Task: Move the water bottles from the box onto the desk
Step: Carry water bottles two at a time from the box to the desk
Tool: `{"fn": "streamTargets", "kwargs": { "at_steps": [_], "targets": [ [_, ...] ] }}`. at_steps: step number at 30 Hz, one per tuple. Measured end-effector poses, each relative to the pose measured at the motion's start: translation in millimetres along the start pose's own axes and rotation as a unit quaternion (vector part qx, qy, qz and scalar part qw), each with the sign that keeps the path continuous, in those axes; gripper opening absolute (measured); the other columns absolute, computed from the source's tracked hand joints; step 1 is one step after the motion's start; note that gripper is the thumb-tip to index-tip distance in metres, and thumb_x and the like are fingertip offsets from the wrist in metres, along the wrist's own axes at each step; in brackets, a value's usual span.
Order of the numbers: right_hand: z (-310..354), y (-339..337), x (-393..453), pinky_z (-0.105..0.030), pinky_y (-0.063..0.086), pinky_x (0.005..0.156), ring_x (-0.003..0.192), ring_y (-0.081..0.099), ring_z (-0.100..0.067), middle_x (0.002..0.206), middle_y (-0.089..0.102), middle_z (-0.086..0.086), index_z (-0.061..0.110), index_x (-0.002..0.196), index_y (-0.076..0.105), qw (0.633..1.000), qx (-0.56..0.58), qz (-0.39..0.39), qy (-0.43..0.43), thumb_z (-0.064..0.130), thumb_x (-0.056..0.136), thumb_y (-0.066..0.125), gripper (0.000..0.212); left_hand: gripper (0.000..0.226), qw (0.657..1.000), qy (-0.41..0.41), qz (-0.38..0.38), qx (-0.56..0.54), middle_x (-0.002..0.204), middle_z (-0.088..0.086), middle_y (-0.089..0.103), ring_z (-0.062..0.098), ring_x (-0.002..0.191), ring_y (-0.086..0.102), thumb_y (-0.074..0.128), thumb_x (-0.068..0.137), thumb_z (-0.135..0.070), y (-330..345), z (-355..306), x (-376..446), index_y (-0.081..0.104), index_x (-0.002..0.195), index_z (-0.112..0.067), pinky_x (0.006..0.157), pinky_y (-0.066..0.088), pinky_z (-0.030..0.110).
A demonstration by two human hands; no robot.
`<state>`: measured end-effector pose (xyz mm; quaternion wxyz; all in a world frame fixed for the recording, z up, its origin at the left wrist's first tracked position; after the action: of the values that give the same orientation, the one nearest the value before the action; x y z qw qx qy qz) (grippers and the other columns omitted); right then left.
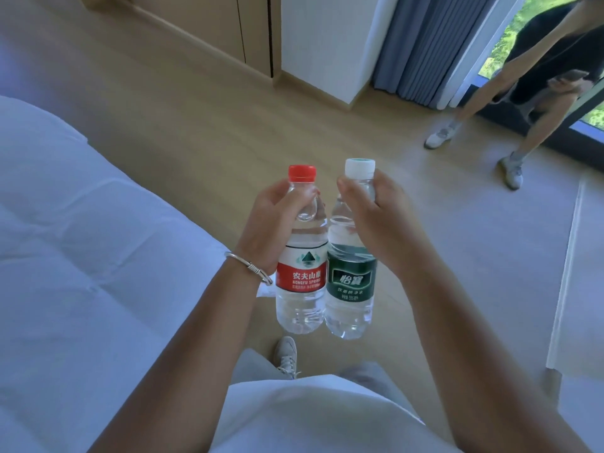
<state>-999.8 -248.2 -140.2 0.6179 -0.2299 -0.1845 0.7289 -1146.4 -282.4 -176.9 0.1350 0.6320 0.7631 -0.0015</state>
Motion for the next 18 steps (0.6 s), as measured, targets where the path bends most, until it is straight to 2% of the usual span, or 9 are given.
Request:
{"fn": "streamTargets", "kwargs": {
  "at_steps": [5, 11, 15, 18],
  "targets": [
    [4.5, 0.7, 63.5, -0.043, 0.055, 0.074, 0.076, 0.066, -0.014, 0.077, 0.069, 0.005, 0.021, 0.087, 0.060, 0.999, -0.021, 0.037, -0.020, 0.043, 0.093, 0.050, 0.025, 0.016, 0.999, -0.009, -0.035, -0.026, 0.081, 0.007, 0.067, 0.020, 0.080, 0.069, 0.059, 0.086, -0.025, 1.6, -6.2, 49.1, 0.065, 0.086, -0.010, 0.072, 0.056, 0.033],
    [3.0, 0.5, 149.1, -0.051, 0.056, 0.076, 0.076, 0.067, -0.019, 0.076, 0.067, 0.004, 0.020, 0.086, 0.060, 0.993, -0.001, 0.111, -0.046, 0.050, 0.087, 0.049, 0.032, 0.016, 0.993, -0.007, -0.114, -0.028, 0.076, 0.005, 0.067, 0.018, 0.072, 0.065, 0.053, 0.097, -0.015, 14.4, -15.0, 109.0, 0.063, 0.090, -0.005, 0.066, 0.055, 0.028],
    [10.7, -11.3, 207.1, -0.049, 0.055, 0.076, 0.077, 0.064, -0.021, 0.080, 0.065, 0.002, 0.018, 0.089, 0.060, 0.986, -0.013, 0.151, -0.074, 0.046, 0.093, 0.050, 0.030, 0.017, 0.987, 0.007, -0.159, -0.029, 0.073, 0.005, 0.065, 0.018, 0.071, 0.062, 0.051, 0.098, -0.013, 31.9, -30.9, 151.2, 0.062, 0.088, -0.004, 0.067, 0.052, 0.028],
    [16.7, -20.2, 244.8, -0.050, 0.056, 0.077, 0.078, 0.065, -0.022, 0.081, 0.067, 0.001, 0.018, 0.089, 0.060, 0.980, -0.015, 0.177, -0.094, 0.046, 0.093, 0.051, 0.030, 0.017, 0.982, 0.016, -0.186, -0.040, 0.074, 0.006, 0.066, 0.021, 0.074, 0.062, 0.056, 0.091, -0.021, 44.0, -41.4, 178.2, 0.065, 0.081, -0.010, 0.070, 0.051, 0.034]
  ]
}}
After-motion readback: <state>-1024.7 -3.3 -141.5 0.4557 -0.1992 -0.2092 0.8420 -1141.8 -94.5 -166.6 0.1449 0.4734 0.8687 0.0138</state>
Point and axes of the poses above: each hand's wrist, its own x-axis towards the middle knuckle, its own y-axis out of the palm, z = x × y, the point moved 5 cm from there along x, towards the middle knuckle
